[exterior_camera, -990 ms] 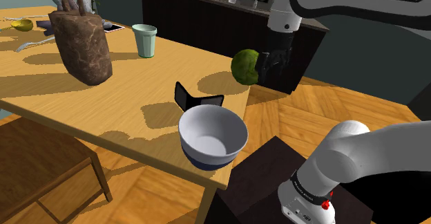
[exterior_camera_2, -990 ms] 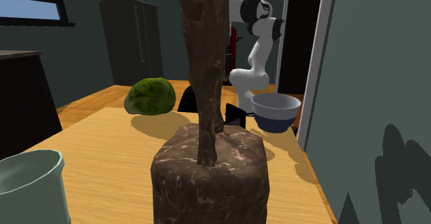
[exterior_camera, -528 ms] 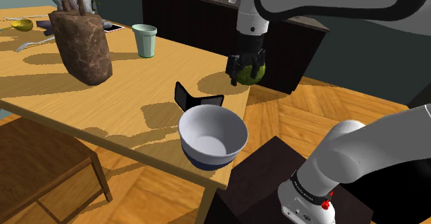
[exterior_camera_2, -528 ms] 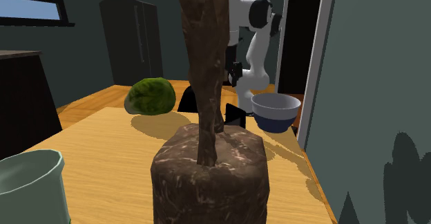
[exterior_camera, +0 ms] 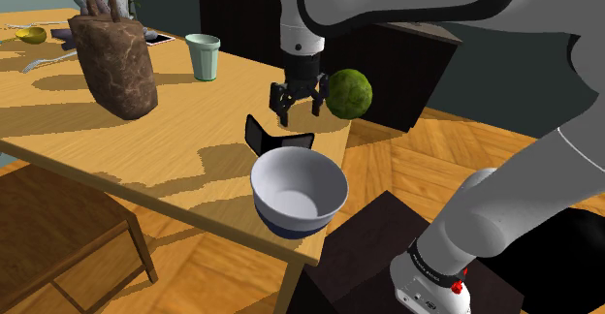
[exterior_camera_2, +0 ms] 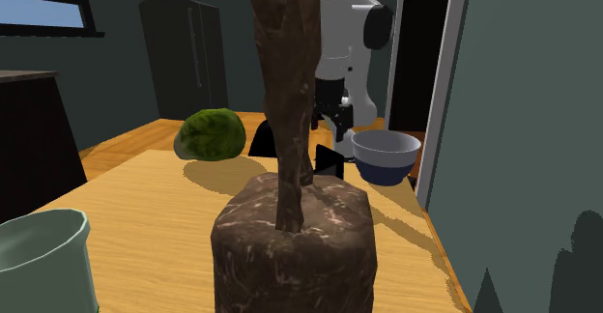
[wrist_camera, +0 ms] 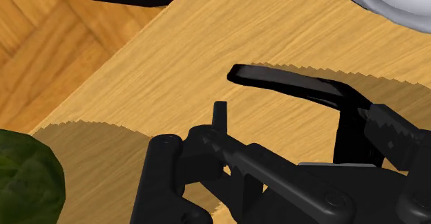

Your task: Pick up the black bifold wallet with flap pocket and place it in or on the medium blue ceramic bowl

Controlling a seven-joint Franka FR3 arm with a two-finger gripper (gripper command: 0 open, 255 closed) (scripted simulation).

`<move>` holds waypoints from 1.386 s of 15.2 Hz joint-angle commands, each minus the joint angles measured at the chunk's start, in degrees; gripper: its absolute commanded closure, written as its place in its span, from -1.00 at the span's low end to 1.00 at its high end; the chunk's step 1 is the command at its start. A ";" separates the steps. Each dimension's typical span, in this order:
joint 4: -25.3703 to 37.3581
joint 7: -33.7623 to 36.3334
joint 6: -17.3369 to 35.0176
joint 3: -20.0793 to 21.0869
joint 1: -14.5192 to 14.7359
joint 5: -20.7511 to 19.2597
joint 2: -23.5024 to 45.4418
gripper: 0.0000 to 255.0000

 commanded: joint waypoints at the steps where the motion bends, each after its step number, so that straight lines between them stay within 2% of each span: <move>1: 3.42 3.27 0.89 1.93 0.40 -0.86 4.72 -1.00; 6: 12.36 9.84 1.15 4.92 1.89 -4.17 15.30 -1.00; 14: 6.15 9.75 7.03 4.75 1.83 -4.07 14.92 -1.00; 21: 6.18 9.76 7.02 4.75 1.83 -4.08 14.94 -1.00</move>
